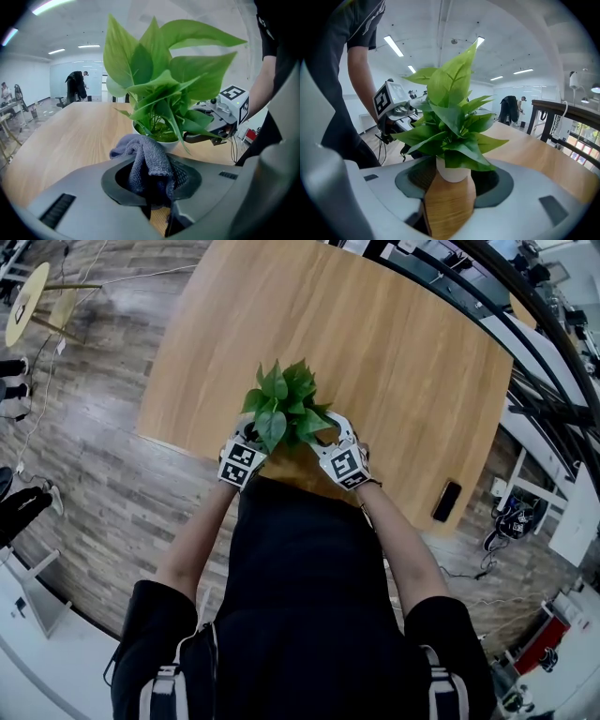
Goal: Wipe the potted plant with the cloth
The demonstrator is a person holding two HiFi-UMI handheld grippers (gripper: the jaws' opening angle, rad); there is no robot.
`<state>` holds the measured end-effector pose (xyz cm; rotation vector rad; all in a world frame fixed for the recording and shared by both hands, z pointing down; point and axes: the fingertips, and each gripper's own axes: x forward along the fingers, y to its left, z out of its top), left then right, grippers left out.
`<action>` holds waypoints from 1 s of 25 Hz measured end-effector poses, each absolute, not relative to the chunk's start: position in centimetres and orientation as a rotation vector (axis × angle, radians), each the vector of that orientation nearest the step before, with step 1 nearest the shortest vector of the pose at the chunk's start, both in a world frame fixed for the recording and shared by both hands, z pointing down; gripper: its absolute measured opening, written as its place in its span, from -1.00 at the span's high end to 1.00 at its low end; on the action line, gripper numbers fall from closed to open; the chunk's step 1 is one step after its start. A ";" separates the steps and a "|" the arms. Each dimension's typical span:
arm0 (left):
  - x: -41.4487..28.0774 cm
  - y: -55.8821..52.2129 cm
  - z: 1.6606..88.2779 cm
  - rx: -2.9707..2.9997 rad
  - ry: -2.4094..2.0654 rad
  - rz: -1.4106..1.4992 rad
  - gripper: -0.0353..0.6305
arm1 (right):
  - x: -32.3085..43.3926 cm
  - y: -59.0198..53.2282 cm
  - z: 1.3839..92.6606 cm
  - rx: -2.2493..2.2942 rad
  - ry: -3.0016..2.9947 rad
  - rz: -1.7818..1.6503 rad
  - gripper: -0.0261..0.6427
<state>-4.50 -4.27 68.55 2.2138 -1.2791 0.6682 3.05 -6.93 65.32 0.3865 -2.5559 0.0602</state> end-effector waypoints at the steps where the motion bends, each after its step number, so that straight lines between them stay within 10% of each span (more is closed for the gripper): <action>1: -4.2 -4.0 68.6 2.212 -1.274 0.663 0.55 | 3.1 -6.9 65.3 0.385 -2.559 0.060 0.27; 25: -6.6 -4.9 69.8 2.236 -1.113 0.661 0.55 | 2.9 -3.6 65.4 0.532 -2.484 0.167 0.27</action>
